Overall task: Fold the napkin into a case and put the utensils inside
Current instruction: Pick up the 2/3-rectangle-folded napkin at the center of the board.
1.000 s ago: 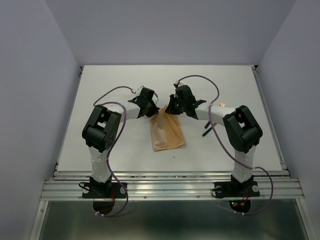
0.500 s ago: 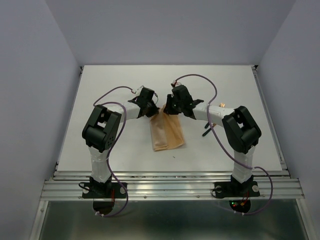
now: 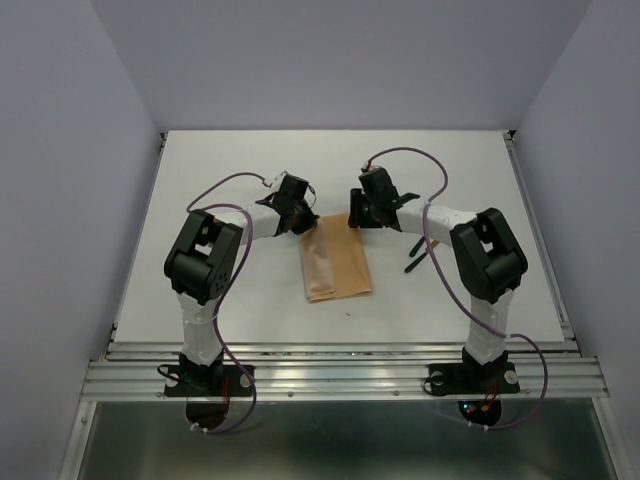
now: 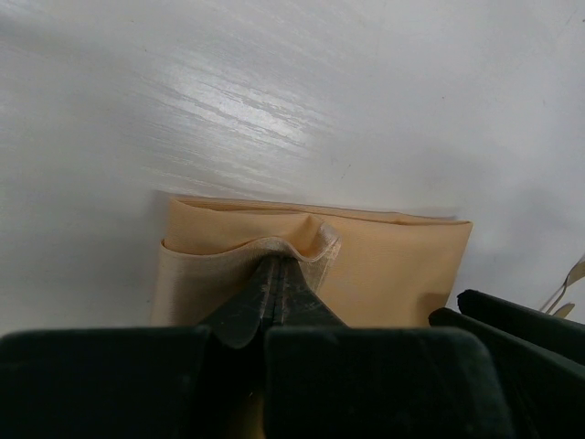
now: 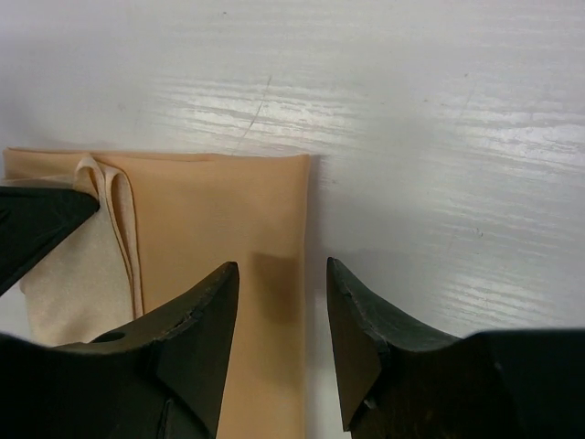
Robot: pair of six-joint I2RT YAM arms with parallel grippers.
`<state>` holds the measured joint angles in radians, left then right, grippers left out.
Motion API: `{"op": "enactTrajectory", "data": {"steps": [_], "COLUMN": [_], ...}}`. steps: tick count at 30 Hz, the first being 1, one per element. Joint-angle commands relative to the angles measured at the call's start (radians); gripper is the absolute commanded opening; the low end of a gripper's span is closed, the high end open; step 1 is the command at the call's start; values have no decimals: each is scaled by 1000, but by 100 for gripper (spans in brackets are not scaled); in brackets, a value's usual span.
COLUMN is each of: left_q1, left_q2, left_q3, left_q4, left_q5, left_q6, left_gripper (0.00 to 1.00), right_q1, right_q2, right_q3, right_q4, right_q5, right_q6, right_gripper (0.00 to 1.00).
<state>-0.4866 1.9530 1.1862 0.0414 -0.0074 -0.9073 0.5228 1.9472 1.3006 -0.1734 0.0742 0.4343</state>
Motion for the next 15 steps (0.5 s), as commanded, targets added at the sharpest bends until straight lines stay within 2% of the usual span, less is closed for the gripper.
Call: {"op": "enactTrajectory", "data": {"steps": [1, 7, 15], "left_q1": [5, 5, 3], "left_q2": [40, 43, 50], "left_q3": [-25, -20, -19], "left_q4": [-74, -74, -74], "left_q5": [-23, -22, -20], "left_q6": [18, 18, 16], "left_gripper": [0, 0, 0], "right_q1": [-3, -3, -3], "right_q2": [38, 94, 131], "right_q3": [35, 55, 89], "right_q4": [-44, -48, -51], "right_q5": [-11, -131, -202], "right_q6": [-43, -48, -32], "right_gripper": [48, 47, 30]}}
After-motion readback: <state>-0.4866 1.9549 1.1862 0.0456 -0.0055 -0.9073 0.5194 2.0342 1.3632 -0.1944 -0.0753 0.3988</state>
